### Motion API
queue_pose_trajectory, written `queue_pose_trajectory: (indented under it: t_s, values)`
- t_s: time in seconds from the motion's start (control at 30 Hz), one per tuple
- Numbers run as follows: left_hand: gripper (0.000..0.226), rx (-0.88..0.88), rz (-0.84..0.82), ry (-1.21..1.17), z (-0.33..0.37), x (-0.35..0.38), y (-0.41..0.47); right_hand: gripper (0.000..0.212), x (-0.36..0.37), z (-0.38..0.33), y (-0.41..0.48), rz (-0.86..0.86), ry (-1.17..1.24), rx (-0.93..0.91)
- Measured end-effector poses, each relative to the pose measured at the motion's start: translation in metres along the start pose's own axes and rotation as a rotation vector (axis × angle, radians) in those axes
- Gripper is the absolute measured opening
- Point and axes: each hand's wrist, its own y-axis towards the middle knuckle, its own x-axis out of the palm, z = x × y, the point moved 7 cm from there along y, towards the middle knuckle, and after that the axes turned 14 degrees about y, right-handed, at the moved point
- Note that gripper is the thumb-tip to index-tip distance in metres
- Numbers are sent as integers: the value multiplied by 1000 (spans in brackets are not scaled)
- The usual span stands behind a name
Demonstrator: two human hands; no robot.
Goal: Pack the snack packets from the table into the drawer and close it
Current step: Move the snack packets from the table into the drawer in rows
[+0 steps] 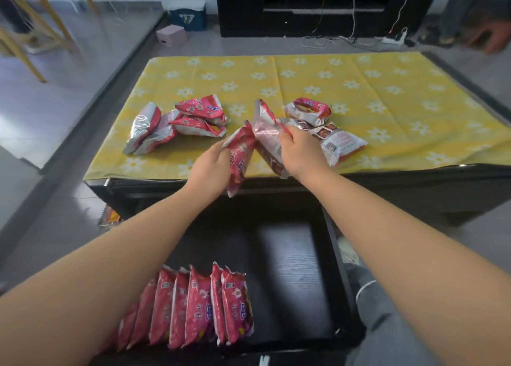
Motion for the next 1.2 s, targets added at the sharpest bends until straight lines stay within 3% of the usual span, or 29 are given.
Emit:
queue_pose_trajectory:
  t_s: [0.17,0.37,0.43,0.5,0.73,1.0,1.2]
  values:
    - [32,-153,-107,-392,-31,-13,-34,38,44,-15,-43,-109,149,11]
    - [40,-142,-228,-570,-53,-23,-59,51,99,-27,-99,-319,189,-41]
    - [56,-124,-289,-551,-61,-28,-67,58,117,-30,-118,-421,212,-31]
    - [58,-151,-316,-513,-74,-35,-73,63,128,-28,-133,-474,264,-15]
    - [24,-235,-434,-509,-118,-51,-79,86,157,-29,-151,-453,290,-55]
    - [37,-474,-315,-317,-168,-46,-75,85,209,-13,-151,-533,250,110]
    - [39,-523,-311,-144,-204,-48,-55,90,259,4,-141,-590,203,230]
